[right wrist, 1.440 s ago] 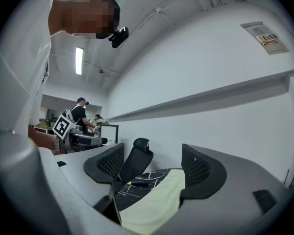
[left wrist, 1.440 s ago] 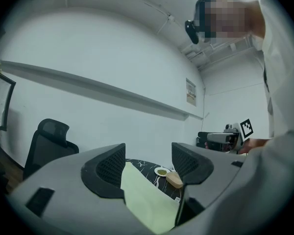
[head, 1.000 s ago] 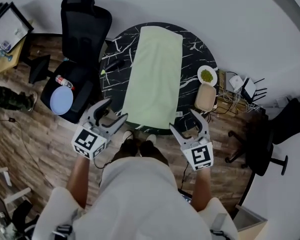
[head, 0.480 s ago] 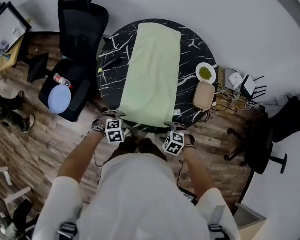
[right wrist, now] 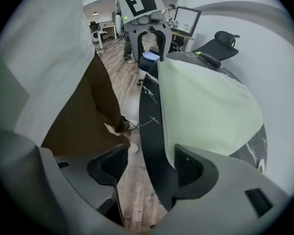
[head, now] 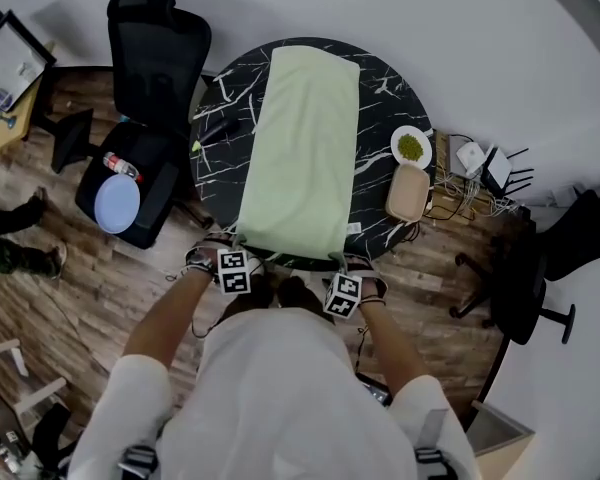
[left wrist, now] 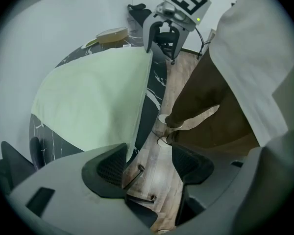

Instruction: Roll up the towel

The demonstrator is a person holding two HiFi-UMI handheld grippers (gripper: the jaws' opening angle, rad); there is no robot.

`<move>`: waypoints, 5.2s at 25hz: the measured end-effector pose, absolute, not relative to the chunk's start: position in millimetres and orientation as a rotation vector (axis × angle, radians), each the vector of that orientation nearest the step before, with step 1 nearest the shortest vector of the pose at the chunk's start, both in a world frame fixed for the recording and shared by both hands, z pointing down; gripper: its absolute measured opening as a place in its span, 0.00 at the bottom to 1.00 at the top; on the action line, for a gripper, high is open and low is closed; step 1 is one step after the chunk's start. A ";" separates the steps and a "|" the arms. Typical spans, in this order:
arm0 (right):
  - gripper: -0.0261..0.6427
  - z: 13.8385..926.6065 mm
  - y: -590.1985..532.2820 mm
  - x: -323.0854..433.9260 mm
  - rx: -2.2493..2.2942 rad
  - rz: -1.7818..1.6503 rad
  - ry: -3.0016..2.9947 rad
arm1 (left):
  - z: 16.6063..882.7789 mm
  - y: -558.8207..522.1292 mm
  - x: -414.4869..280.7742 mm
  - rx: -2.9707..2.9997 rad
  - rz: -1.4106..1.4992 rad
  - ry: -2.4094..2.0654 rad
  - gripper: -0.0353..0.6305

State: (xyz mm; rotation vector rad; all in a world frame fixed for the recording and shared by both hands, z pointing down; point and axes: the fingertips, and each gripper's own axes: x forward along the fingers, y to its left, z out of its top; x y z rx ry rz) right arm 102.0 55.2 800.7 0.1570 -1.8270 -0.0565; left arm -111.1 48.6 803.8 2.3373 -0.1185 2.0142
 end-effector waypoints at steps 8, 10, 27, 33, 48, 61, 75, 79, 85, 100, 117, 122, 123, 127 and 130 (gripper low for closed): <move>0.24 802.4 57.2 107.0 0.249 -0.127 -1.817 | 803.2 41.1 -111.7 2.361 2.037 -0.226 0.27; 0.19 800.9 62.1 108.1 0.247 -0.125 -1.820 | 802.7 43.0 -112.9 2.360 2.041 -0.229 0.22; 0.06 772.0 103.1 117.3 0.327 0.027 -1.896 | 778.5 91.9 -113.6 2.407 1.884 -0.307 0.08; 0.06 758.4 119.5 115.7 0.322 0.072 -1.918 | 764.7 110.7 -116.0 2.380 1.860 -0.275 0.08; 0.06 691.9 -24.5 116.5 0.605 -0.072 -1.988 | 705.6 -30.4 -113.6 2.473 1.795 -0.703 0.08; 0.21 740.8 -111.3 119.0 0.629 0.021 -1.897 | 746.3 -103.3 -112.5 2.313 1.825 -0.766 0.33; 0.23 765.9 -21.7 128.6 0.376 -0.101 -1.871 | 769.6 -22.4 -116.8 2.401 1.844 -0.538 0.44; 0.23 776.6 -18.2 127.9 0.324 -0.104 -1.842 | 779.5 -14.5 -114.2 2.383 1.865 -0.521 0.42; 0.23 787.8 -15.1 128.4 0.291 -0.083 -1.821 | 789.9 -24.3 -117.3 2.337 1.903 -0.550 0.25; 0.06 791.8 -18.7 131.8 0.362 -0.044 -1.806 | 794.6 -28.0 -121.0 2.313 1.943 -0.595 0.08; 0.06 742.9 118.4 129.4 0.139 0.257 -1.861 | 755.5 95.1 -128.6 2.297 1.889 -0.096 0.08; 0.06 715.2 123.5 128.9 0.121 0.305 -1.880 | 734.2 103.1 -127.0 2.288 1.893 -0.026 0.08; 0.06 708.2 116.6 128.5 0.138 0.304 -1.890 | 729.3 97.0 -126.0 2.295 1.890 -0.041 0.08; 0.06 678.5 76.0 127.1 0.223 0.304 -1.939 | 707.2 59.4 -124.4 2.325 1.862 -0.124 0.08; 0.06 665.9 35.7 129.5 0.301 0.271 -1.965 | 696.3 19.9 -124.3 2.363 1.867 -0.218 0.08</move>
